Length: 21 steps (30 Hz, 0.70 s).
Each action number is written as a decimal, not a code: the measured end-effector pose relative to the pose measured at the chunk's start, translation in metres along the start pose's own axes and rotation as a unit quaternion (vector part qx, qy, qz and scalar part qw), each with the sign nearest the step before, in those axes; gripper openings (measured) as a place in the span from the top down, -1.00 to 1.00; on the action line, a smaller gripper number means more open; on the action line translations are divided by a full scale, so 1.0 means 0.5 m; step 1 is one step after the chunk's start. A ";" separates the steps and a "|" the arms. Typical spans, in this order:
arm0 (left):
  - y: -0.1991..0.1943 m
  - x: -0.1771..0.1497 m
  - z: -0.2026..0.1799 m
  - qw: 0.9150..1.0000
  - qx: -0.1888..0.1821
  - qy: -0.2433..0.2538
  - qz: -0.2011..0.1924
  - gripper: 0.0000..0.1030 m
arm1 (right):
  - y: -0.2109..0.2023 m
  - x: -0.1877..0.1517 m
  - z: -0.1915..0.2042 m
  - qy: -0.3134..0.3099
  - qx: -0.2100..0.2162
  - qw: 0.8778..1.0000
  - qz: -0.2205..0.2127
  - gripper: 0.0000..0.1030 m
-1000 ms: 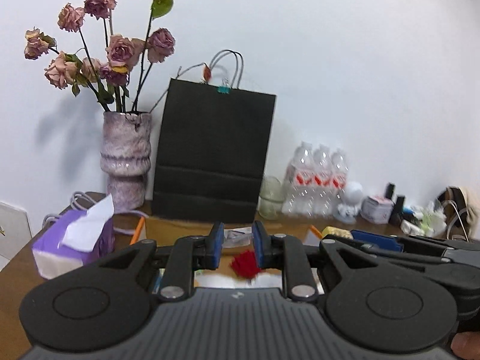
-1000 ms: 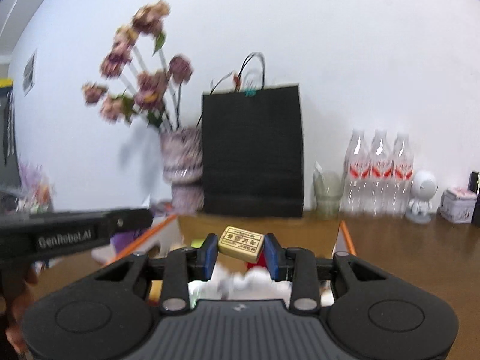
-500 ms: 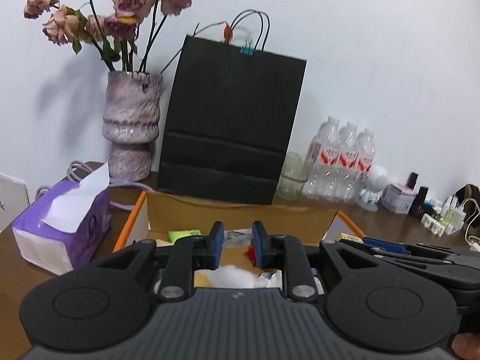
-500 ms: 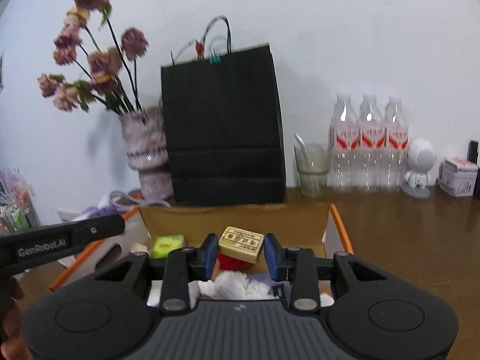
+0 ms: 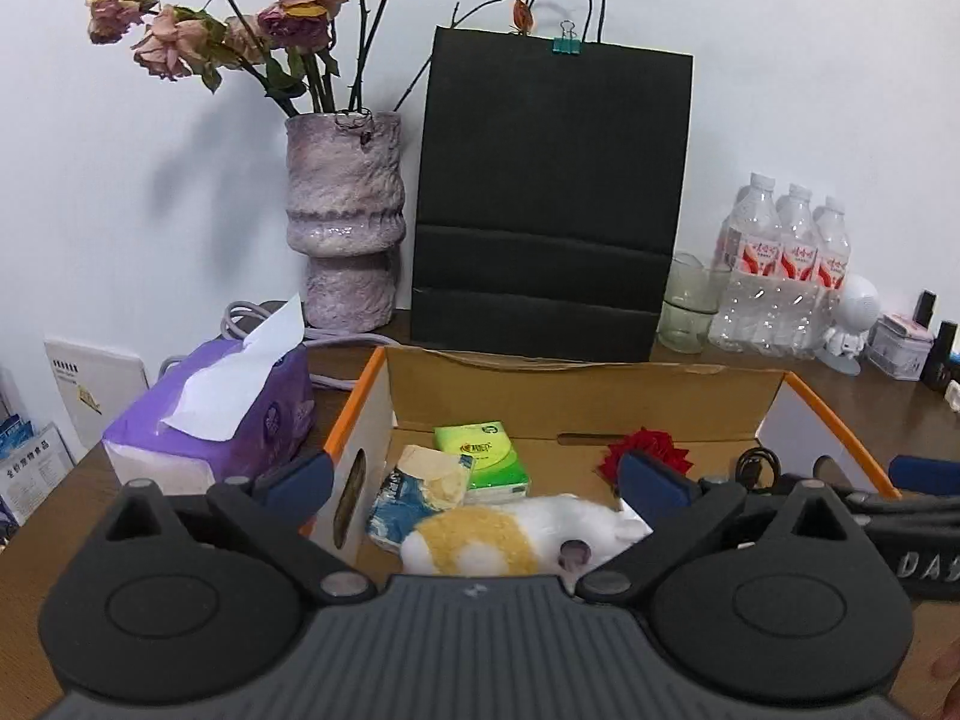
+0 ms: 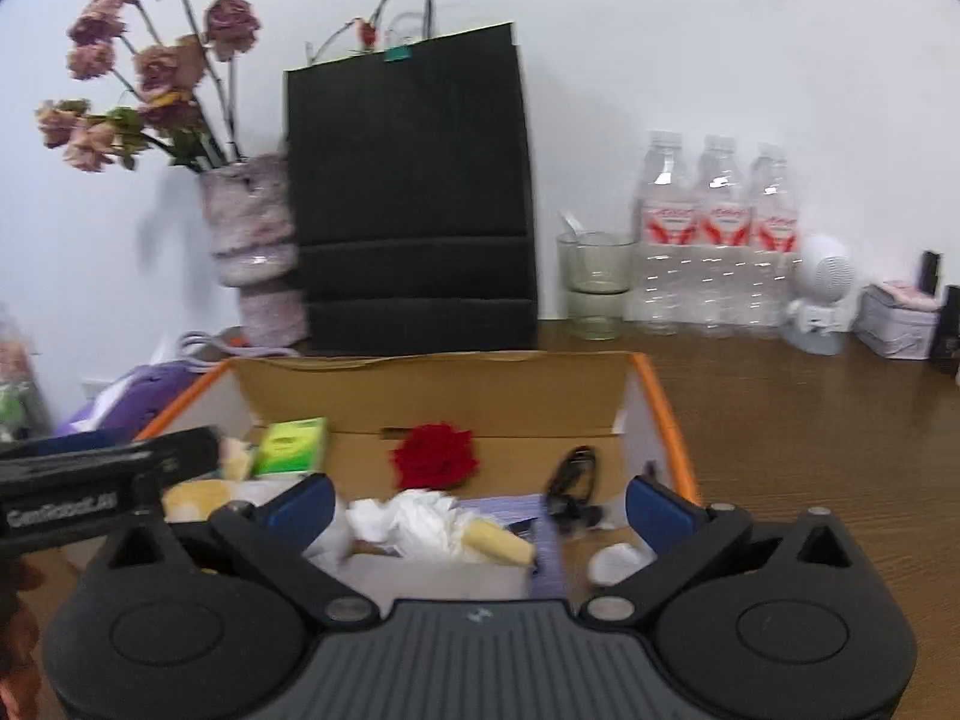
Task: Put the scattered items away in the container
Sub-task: 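Carry the cream block over the box and open the right gripper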
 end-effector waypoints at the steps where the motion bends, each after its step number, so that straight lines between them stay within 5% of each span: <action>1: -0.001 0.000 0.001 1.000 -0.013 -0.006 0.001 -1.00 | 0.000 0.001 -0.004 0.003 0.001 1.000 0.002 -1.00; 21: -0.036 0.000 -0.014 1.000 -0.026 0.001 -0.005 -1.00 | -0.010 0.004 -0.015 0.001 -0.001 1.000 0.001 -1.00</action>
Point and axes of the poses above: each gripper's, at about its wrist camera, not at the fingertips, and y roughly the way its jaws point, z to its left, x to its top, the point moved 3 cm from there along y, roughly the way its jaws point, and after that the axes turned 11 degrees about -x, right-handed, at the moved point
